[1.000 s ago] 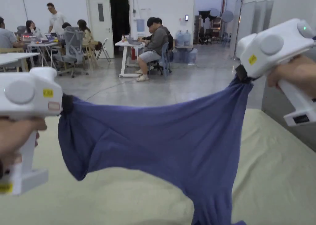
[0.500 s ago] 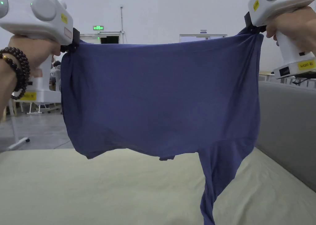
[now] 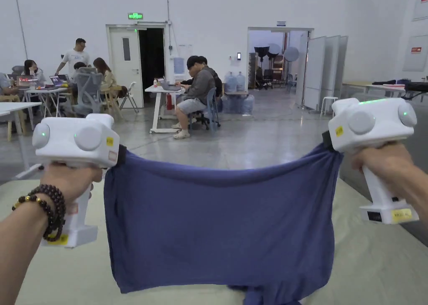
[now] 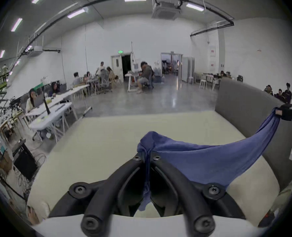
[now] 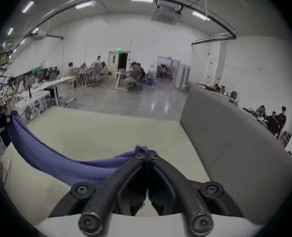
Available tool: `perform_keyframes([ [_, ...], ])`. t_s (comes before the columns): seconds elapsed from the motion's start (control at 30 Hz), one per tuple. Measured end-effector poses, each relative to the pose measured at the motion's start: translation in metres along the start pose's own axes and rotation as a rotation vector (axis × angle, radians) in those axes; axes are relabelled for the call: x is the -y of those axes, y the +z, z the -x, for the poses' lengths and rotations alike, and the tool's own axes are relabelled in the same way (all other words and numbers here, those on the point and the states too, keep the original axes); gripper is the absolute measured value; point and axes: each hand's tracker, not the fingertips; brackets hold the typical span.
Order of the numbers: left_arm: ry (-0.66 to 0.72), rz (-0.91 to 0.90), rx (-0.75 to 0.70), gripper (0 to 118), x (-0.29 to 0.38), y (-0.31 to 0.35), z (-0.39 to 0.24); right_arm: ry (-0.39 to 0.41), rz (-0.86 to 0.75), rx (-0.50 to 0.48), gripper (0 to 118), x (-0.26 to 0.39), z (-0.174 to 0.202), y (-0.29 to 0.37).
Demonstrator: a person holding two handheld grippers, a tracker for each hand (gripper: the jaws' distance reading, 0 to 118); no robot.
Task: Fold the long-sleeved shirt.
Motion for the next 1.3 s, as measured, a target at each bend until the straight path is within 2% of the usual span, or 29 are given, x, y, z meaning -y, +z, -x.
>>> perform_keyframes([
  [0.13,-0.014,0.02,0.008,0,0.018,0.01,0.006,-0.017,0.012,-0.025,0,0.015,-0.011,0.017],
  [0.23,0.012,-0.017,0.082,0,0.024,0.041,0.011,-0.014,-0.025,-0.031,0,0.024,-0.019,0.054],
  [0.43,-0.075,0.014,0.122,0,0.092,0.107,0.008,0.103,-0.021,-0.106,0,0.109,-0.021,0.132],
  [0.6,-0.126,0.191,0.179,0,0.214,0.151,0.005,0.179,0.176,-0.18,0,0.245,-0.013,0.17],
  [0.73,-0.278,0.43,0.201,0,0.335,0.169,-0.01,0.219,0.435,-0.24,0,0.371,0.003,0.178],
  [0.9,-0.475,0.696,0.248,0,0.449,0.179,-0.03,0.357,0.707,-0.297,0,0.49,0.024,0.178],
  [0.97,-0.491,0.772,0.272,0,0.474,0.183,-0.029,0.344,0.743,-0.335,0,0.509,0.028,0.184],
  [1.03,-0.501,0.714,0.252,0,0.48,0.193,-0.031,0.359,0.653,-0.283,0,0.502,0.03,0.198],
  [1.07,-0.534,0.676,0.234,0,0.474,0.195,-0.032,0.332,0.696,-0.308,0,0.496,0.028,0.198],
  [1.1,-0.511,0.717,0.253,0,0.471,0.195,-0.029,0.29,0.734,-0.345,0,0.493,0.028,0.197],
  [1.17,-0.435,0.731,0.287,0,0.464,0.193,-0.025,0.332,0.722,-0.337,0,0.489,0.032,0.199],
  [1.2,-0.436,0.726,0.29,0,0.46,0.192,-0.023,0.39,0.704,-0.322,3,0.485,0.034,0.199],
  [1.23,-0.43,0.693,0.286,9,0.455,0.195,-0.022,0.408,0.698,-0.298,29,0.479,0.033,0.201],
  [1.27,-0.417,0.65,0.289,26,0.448,0.198,-0.018,0.396,0.695,-0.296,61,0.475,0.032,0.203],
  [1.3,-0.396,0.622,0.294,59,0.439,0.201,-0.014,0.382,0.687,-0.289,89,0.47,0.028,0.208],
])
